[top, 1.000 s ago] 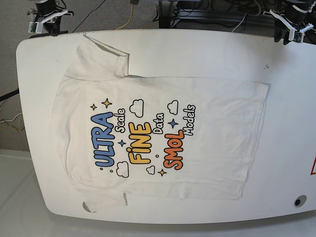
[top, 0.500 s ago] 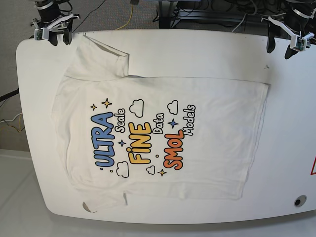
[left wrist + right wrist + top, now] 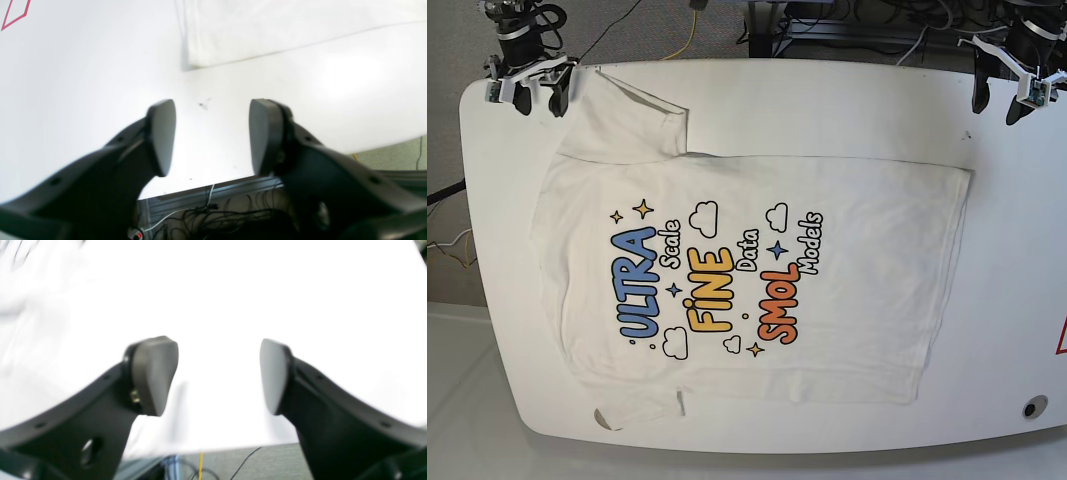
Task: Fold the T-shirt properly
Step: 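Move both grippers down toward the shirt's shoulder corners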
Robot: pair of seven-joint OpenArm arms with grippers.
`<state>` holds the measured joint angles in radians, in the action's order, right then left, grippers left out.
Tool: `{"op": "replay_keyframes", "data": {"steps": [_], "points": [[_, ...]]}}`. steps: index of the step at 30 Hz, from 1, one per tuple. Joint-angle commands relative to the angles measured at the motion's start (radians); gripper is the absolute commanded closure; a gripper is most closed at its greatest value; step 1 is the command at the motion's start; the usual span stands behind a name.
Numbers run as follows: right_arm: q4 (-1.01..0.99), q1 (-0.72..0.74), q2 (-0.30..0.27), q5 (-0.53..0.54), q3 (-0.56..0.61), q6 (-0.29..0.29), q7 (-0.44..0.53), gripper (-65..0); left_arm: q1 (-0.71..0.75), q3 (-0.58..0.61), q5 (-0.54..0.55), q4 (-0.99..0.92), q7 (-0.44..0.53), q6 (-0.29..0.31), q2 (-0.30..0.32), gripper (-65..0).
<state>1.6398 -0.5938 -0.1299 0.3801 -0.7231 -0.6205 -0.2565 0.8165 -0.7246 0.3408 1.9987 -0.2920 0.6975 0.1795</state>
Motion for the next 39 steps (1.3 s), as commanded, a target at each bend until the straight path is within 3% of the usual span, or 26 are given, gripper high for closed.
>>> {"op": "replay_keyframes", "data": {"steps": [1, 7, 9, 15, 25, 31, 33, 39], "points": [[0.021, 0.001, -0.016, 0.023, -0.023, -0.008, 0.003, -40.1, 0.001, 0.001, 0.027, 0.015, 0.028, 0.001, 0.017, -29.2], [0.077, -0.002, -0.017, 0.014, -0.062, -0.004, -0.076, -38.7, -0.005, 0.015, 0.026, 0.013, 0.009, 0.001, 0.046, -29.8], [0.12, -0.014, -0.015, 0.015, -0.1, -0.006, -0.152, -37.7, -0.004, 0.044, 0.013, 0.017, -0.001, 0.001, 0.091, -31.2], [0.124, -0.018, -0.021, 0.039, -0.111, -0.007, -0.19, -37.1, -0.013, 0.053, 0.011, 0.015, -0.018, 0.001, 0.124, -33.7], [0.054, -0.026, -0.044, 0.07, -0.063, -0.01, -0.129, -37.3, -0.036, 0.024, 0.028, 0.012, -0.027, 0.001, 0.132, -39.3], [0.06, -0.025, -0.037, 0.066, -0.04, -0.012, -0.11, -37.4, -0.089, 0.026, 0.023, -0.007, -0.034, -0.005, 0.185, -39.2], [0.046, -0.03, -0.026, 0.055, -0.027, -0.016, -0.101, -37.4, -0.125, 0.014, 0.016, -0.035, -0.03, -0.052, 0.212, -37.5], [0.046, -0.01, -0.023, 0.055, -0.029, -0.017, -0.106, -37.2, -0.142, 0.008, 0.013, -0.037, -0.026, -0.058, 0.214, -35.9]]}}
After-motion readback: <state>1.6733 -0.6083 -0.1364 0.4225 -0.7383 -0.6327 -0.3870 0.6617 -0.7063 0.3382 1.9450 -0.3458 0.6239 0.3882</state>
